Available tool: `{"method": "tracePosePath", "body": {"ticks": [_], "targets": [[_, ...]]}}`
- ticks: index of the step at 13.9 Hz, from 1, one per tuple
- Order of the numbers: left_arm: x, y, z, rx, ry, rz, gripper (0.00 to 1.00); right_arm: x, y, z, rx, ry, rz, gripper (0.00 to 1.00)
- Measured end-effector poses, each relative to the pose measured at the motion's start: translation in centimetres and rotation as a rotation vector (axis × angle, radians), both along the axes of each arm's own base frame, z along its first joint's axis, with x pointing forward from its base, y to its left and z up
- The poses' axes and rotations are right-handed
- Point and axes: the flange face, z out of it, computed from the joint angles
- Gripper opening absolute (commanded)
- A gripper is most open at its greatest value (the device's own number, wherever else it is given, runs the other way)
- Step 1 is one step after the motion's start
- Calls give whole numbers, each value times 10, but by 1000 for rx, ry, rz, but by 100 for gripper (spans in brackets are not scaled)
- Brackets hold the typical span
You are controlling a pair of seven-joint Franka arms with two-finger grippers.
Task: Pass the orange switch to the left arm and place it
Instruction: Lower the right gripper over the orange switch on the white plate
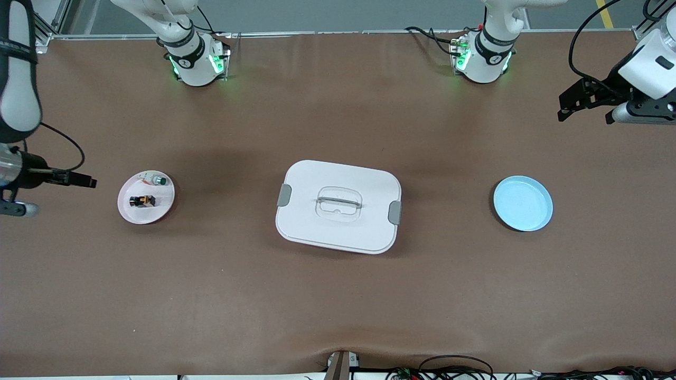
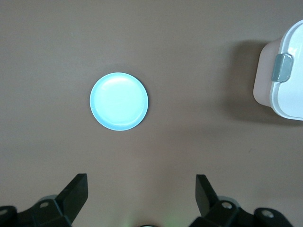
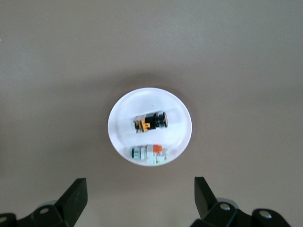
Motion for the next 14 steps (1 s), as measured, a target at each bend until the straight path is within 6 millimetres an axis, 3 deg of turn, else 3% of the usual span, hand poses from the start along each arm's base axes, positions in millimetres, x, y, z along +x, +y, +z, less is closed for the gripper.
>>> {"method": "tracePosePath", "body": {"ticks": [6,14], "targets": [[0,0,0,0,-1,0,100,-20,1,-70,-67,-79,85,100],[0,0,0,0,-1,0,100,-42,18,-122,-106,-130,162,100]]}}
